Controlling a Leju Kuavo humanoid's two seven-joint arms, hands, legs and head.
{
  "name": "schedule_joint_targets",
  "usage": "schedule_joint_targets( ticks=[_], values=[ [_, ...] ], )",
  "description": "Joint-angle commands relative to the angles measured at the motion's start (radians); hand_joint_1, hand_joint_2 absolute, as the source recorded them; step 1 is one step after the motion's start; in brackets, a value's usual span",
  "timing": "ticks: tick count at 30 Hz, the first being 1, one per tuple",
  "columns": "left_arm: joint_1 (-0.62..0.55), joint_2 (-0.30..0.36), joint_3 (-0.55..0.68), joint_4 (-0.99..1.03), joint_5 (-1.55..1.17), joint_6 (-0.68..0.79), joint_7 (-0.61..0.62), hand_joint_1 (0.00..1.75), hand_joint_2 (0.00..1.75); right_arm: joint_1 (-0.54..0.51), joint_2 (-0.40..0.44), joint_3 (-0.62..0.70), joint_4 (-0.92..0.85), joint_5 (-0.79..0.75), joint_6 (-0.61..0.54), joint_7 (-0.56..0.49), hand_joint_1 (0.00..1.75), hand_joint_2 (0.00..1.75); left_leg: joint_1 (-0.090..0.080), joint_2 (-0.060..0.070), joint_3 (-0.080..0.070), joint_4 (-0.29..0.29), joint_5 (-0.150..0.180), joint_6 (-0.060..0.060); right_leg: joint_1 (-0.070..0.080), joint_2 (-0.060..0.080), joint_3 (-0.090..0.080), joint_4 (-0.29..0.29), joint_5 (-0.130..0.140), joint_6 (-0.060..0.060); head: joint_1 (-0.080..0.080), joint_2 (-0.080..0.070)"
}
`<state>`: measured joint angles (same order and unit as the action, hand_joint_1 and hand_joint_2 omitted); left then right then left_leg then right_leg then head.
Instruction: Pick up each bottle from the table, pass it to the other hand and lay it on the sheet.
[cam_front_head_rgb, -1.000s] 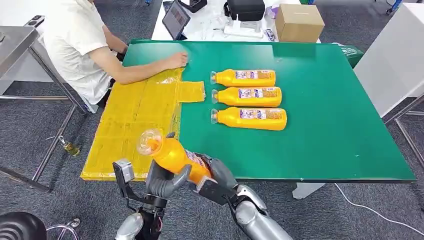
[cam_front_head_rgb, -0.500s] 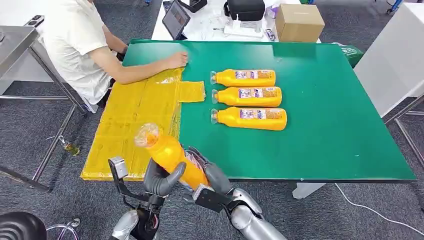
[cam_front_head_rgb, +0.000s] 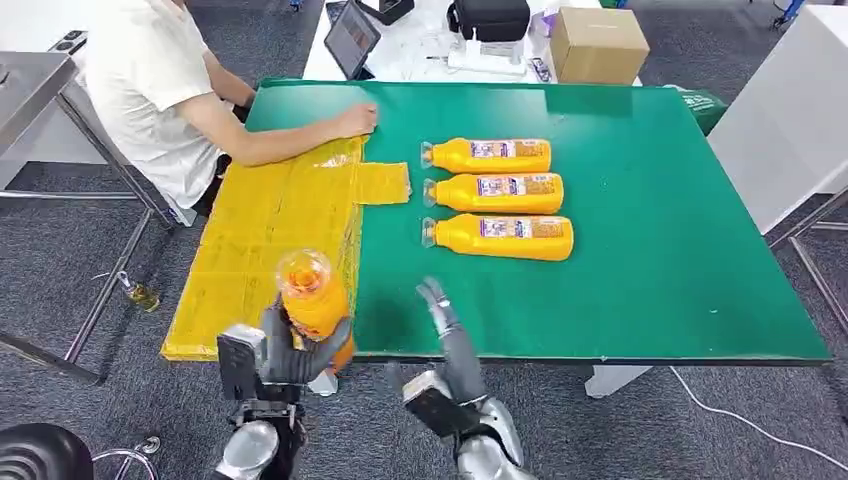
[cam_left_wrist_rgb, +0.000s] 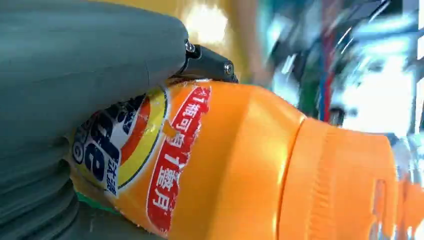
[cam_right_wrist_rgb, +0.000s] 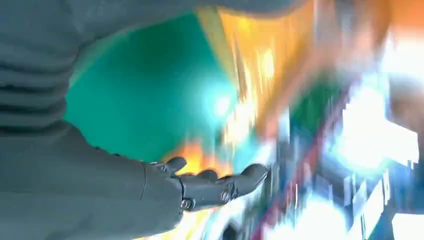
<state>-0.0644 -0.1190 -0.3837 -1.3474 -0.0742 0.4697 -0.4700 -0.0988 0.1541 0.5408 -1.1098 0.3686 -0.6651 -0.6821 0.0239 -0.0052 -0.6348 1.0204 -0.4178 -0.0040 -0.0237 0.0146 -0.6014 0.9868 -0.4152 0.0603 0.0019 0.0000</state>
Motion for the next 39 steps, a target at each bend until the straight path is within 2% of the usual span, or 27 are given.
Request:
schedule_joint_targets(
  ticks=[1, 5, 7, 9, 10, 11, 13, 16, 18, 23, 28, 29, 34, 35, 36, 37, 38, 39],
  values=[
    [-0.051, 0.048, 0.046, 0.039, -0.064, 0.009, 0.015, 1.75, 1.75, 0.097, 0.113, -0.33, -0.309, 0.083, -0.033, -0.016, 0.0, 1.75, 0.0, 0.0, -0.001, 0.0, 0.0, 0.001, 0.0, -0.001, 0.0, 0.0, 0.0, -0.001, 0.0, 0.0],
    [-0.097, 0.049, 0.026, 0.058, -0.169, 0.04, 0.053, 1.75, 1.75, 0.13, 0.195, -0.472, -0.546, 0.211, -0.033, -0.016, 0.0, 1.75, -0.001, -0.003, 0.0, 0.002, -0.001, 0.002, 0.0, -0.004, 0.0, 0.002, -0.002, -0.003, 0.001, 0.0],
    [-0.163, 0.074, -0.016, 0.139, -0.436, 0.134, 0.114, 1.75, 1.75, 0.124, 0.188, -0.468, -0.587, 0.224, -0.033, -0.016, 0.0, 1.75, -0.001, -0.003, -0.002, 0.0, 0.001, 0.001, -0.001, -0.004, -0.001, 0.001, -0.001, -0.002, 0.0, 0.0],
    [-0.23, 0.095, -0.049, 0.238, -0.676, 0.174, 0.213, 1.75, 1.75, 0.111, 0.182, -0.444, -0.583, 0.209, -0.033, -0.016, 0.0, 1.75, 0.0, -0.005, 0.002, 0.0, 0.0, 0.002, 0.001, -0.007, 0.003, 0.001, -0.002, -0.004, 0.0, 0.0],
    [-0.278, 0.085, -0.05, 0.297, -0.773, 0.156, 0.258, 1.75, 1.75, 0.103, 0.177, -0.417, -0.567, 0.21, -0.033, -0.016, 0.0, 1.75, -0.001, -0.004, 0.0, -0.001, 0.001, 0.001, 0.0, -0.005, 0.001, 0.0, 0.0, -0.001, 0.0, 0.0],
    [-0.278, 0.085, -0.05, 0.297, -0.773, 0.156, 0.258, 1.75, 1.75, 0.103, 0.177, -0.417, -0.567, 0.21, -0.033, -0.016, 0.0, 1.75, 0.0, -0.006, 0.002, -0.001, 0.001, 0.001, 0.0, -0.008, 0.004, 0.0, -0.001, -0.003, 0.001, 0.0],
    [-0.278, 0.085, -0.05, 0.297, -0.773, 0.156, 0.258, 1.75, 1.75, 0.103, 0.177, -0.417, -0.567, 0.21, -0.033, -0.016, 0.0, 1.75, 0.0, -0.002, 0.001, -0.001, 0.001, 0.001, 0.0, -0.003, 0.001, 0.0, 0.0, -0.001, 0.0, 0.0],
    [-0.364, 0.072, -0.073, 0.421, -0.899, 0.115, 0.283, 1.75, 1.75, 0.089, 0.169, -0.367, -0.529, 0.221, -0.033, -0.016, 0.0, 1.75, 0.0, -0.003, 0.003, -0.001, 0.001, 0.001, 0.001, -0.005, 0.004, -0.001, 0.0, -0.003, 0.0, 0.0],
    [-0.468, 0.059, -0.113, 0.57, -1.014, 0.063, 0.317, 1.75, 1.75, 0.074, 0.158, -0.302, -0.475, 0.186, -0.033, -0.016, 0.0, 1.75, 0.0, -0.004, 0.002, -0.001, 0.002, 0.0, 0.001, -0.006, 0.003, -0.001, 0.0, -0.003, 0.0, 0.0],
    [-0.602, -0.006, -0.106, 0.776, -0.995, -0.137, 0.342, 1.75, 1.75, 0.072, 0.14, -0.227, -0.385, 0.14, -0.033, -0.016, 0.0, 1.75, 0.001, -0.004, 0.003, -0.001, 0.002, 0.001, 0.001, -0.005, 0.005, -0.001, 0.0, -0.003, 0.001, 0.0],
    [-0.627, -0.017, -0.09, 0.831, -0.98, -0.18, 0.372, 1.75, 1.75, 0.072, 0.128, -0.215, -0.342, 0.121, -0.033, -0.016, 0.0, 1.75, 0.0, -0.001, 0.002, -0.001, 0.002, 0.001, 0.001, -0.003, 0.003, -0.001, 0.0, -0.002, 0.0, 0.0],
    [-0.643, -0.023, -0.073, 0.863, -0.948, -0.2, 0.384, 1.75, 1.75, 0.083, 0.13, -0.204, -0.329, 0.117, -0.033, -0.016, 0.0, 1.75, 0.001, -0.002, 0.007, -0.002, 0.0, 0.002, 0.002, -0.004, 0.008, -0.002, -0.001, -0.004, 0.0, 0.0],
    [-0.651, -0.028, -0.058, 0.882, -0.932, -0.203, 0.385, 1.73, 1.75, 0.07, 0.121, -0.201, -0.305, 0.106, -0.033, -0.016, 0.0, 1.75, 0.0, -0.001, 0.001, -0.001, 0.002, 0.001, 0.001, -0.002, 0.002, -0.001, 0.001, -0.002, 0.0, 0.0],
    [-0.651, -0.028, -0.058, 0.882, -0.932, -0.203, 0.385, 1.5, 1.75, 0.07, 0.121, -0.201, -0.305, 0.106, -0.033, -0.016, 0.0, 1.75, 0.001, 0.0, 0.004, -0.001, 0.001, 0.001, 0.001, -0.002, 0.005, -0.001, 0.0, -0.003, 0.0, 0.0],
    [-0.66, -0.029, -0.054, 0.903, -0.932, -0.197, 0.39, 1.2, 1.75, 0.066, 0.119, -0.195, -0.287, 0.104, -0.033, -0.016, 0.0, 1.75, 0.0, 0.0, 0.003, -0.001, 0.001, 0.001, 0.001, -0.001, 0.004, -0.001, 0.0, -0.002, 0.0, 0.0],
    [-0.664, -0.03, -0.053, 0.915, -0.933, -0.204, 0.398, 0.49, 1.75, 0.064, 0.119, -0.193, -0.275, 0.098, -0.033, -0.016, 0.0, 1.75, 0.0, 0.001, 0.004, -0.001, 0.001, 0.001, 0.001, -0.001, 0.005, -0.001, 0.0, -0.003, 0.0, 0.0],
    [-0.674, -0.033, -0.056, 0.938, -0.935, -0.233, 0.408, 0.09, 1.75, 0.061, 0.119, -0.195, -0.26, 0.091, -0.033, -0.016, 0.0, 1.75, 0.001, 0.001, 0.004, -0.001, 0.001, 0.001, 0.001, -0.001, 0.005, -0.001, 0.001, -0.003, 0.0, 0.0],
    [-0.684, -0.037, -0.056, 0.959, -0.931, -0.274, 0.413, 0.12, 1.75, 0.062, 0.12, -0.201, -0.251, 0.091, -0.033, -0.016, 0.0, 1.75, 0.001, 0.0, 0.005, -0.001, 0.001, 0.002, 0.002, -0.002, 0.007, -0.002, 0.0, -0.004, 0.0, 0.0]
  ],
)
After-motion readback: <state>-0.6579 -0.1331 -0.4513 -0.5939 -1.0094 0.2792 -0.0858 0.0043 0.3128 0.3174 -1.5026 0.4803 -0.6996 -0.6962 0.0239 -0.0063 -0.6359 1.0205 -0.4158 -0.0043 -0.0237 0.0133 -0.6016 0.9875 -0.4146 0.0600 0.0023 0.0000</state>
